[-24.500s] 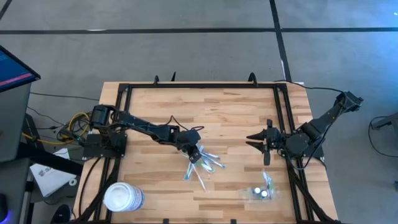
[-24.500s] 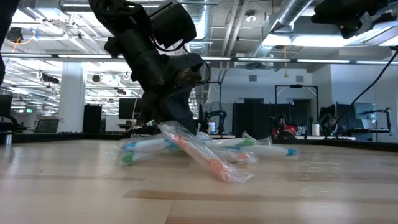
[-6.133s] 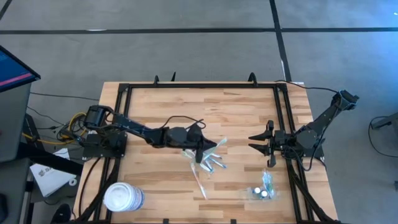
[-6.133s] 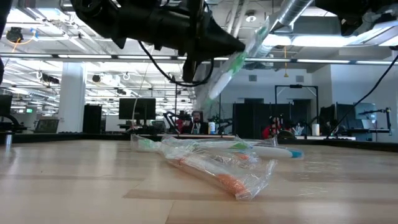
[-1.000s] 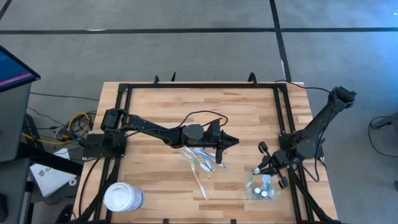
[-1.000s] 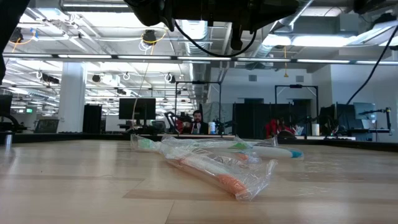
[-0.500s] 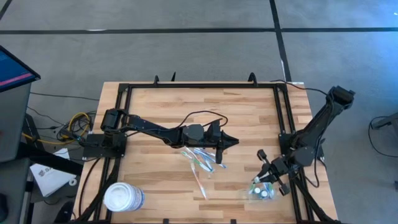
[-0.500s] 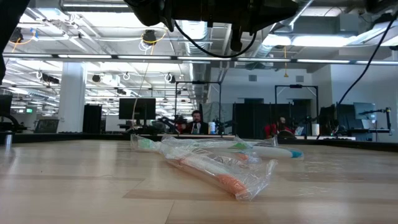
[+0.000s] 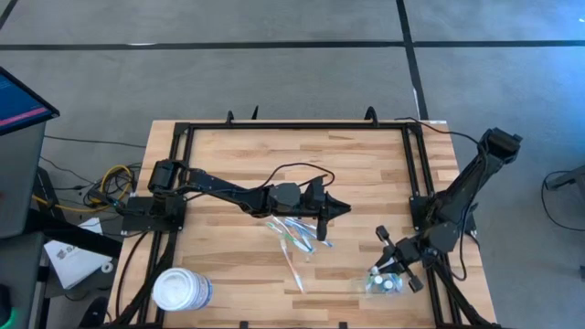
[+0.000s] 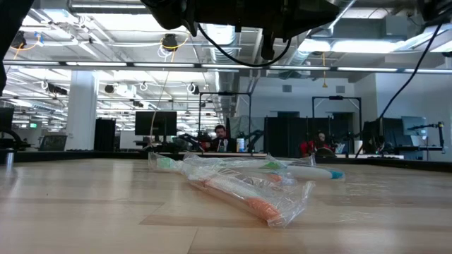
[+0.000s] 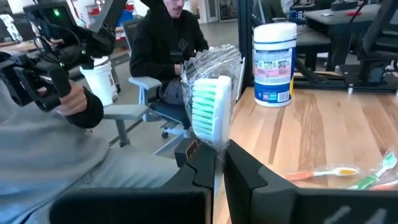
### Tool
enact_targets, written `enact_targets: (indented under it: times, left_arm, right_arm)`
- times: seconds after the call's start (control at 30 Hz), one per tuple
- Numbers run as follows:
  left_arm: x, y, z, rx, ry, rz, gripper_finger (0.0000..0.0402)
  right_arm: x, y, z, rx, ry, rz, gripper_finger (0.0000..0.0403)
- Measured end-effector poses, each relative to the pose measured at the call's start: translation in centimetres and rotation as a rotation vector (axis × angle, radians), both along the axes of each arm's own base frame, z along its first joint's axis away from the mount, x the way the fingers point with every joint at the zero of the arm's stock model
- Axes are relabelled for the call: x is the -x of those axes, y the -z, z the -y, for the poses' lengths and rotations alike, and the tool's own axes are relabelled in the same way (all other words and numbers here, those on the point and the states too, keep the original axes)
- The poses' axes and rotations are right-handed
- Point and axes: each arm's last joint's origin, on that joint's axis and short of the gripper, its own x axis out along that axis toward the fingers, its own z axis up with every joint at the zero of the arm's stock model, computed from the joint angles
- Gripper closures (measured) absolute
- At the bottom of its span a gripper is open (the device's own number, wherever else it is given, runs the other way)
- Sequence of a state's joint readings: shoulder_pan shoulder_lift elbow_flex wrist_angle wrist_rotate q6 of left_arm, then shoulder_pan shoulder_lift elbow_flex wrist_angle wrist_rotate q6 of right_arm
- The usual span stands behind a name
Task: Pick & Place toothbrushing station
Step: Put the green toothbrush into the transparent organizer
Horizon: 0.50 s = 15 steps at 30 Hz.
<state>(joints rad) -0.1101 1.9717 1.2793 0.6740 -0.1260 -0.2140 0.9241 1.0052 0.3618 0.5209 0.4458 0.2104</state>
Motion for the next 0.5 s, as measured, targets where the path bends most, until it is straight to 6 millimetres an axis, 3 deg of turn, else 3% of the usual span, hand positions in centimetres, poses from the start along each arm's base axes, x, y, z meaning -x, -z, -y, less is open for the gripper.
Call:
enact_targets:
  times: [0.5]
  left_arm:
    - [0.0, 0.02, 0.0, 0.0, 0.0, -0.002, 0.0366]
  right_arm:
    - [-0.08, 0.56, -0.31, 0.002, -0.042, -0.039, 0.0395]
